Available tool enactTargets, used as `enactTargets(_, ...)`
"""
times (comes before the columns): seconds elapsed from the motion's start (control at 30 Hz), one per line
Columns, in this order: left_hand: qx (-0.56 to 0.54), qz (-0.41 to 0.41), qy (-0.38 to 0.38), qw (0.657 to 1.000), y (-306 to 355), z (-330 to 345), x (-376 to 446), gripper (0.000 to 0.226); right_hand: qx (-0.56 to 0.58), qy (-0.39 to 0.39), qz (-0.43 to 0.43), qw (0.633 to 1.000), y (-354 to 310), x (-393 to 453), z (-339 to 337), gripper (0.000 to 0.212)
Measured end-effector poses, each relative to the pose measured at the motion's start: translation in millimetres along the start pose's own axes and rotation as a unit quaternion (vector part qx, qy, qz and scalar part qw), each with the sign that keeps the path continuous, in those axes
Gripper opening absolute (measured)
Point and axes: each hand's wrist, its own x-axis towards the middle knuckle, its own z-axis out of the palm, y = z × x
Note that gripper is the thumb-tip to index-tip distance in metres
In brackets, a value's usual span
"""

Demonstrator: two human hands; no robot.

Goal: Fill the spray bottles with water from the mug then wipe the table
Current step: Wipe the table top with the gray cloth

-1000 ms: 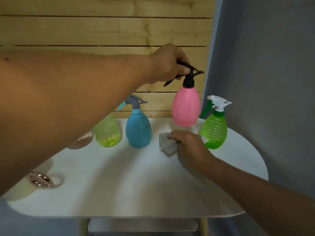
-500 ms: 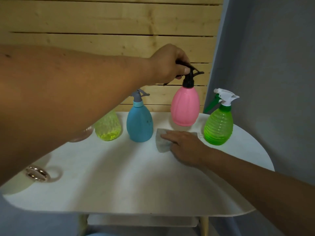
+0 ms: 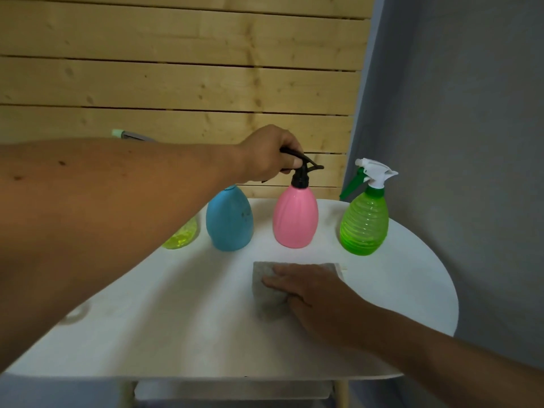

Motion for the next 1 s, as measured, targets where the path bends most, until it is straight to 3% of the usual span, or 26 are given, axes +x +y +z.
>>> enactTargets(0.07,-0.003,-0.002,0.002,1.0,-1.6,-2.1,-0.8,0.011,-0.007,0.003,-0.005,1.0,-0.4,0.1,-0.2,0.079)
enactTargets(0.2,-0.012,0.003,-0.006,1.0,-0.6,-2.4,-0.3,0.013,-0.001,0.021,-0.018,1.0,-4.8,-0.9,-3.7,0.06)
enactTargets(0.47,0.02,0.007,-0.03,0.999,-0.1,-8.1,1.9,0.02,-0.014,0.022,-0.023,0.999,-4.8,-0.2,-2.5,0.06)
enactTargets(0.6,0.06,0.014,-0.012,0.998,10.8,-8.7,2.5,0.06,-0.001,0.022,-0.023,0.999,-2.1,-0.7,-1.3,0.06)
enactTargets(0.7,0.073,0.074,0.03,0.994,35.3,0.8,6.9,0.07,-0.008,0.03,-0.032,0.999,0.2,-1.1,0.3,0.053)
enactTargets(0.8,0.08,0.105,-0.027,0.991,68.7,20.6,14.8,0.078,0.014,0.041,-0.039,0.998,9.3,-1.3,3.2,0.049)
enactTargets(0.9,0.154,0.076,-0.103,0.98,89.5,44.1,29.9,0.08,0.003,0.064,-0.046,0.997,12.0,-0.7,-2.4,0.051)
enactTargets(1.0,0.215,0.072,-0.143,0.964,95.4,63.4,42.4,0.058,0.013,0.062,-0.056,0.996,13.2,1.5,-6.8,0.06)
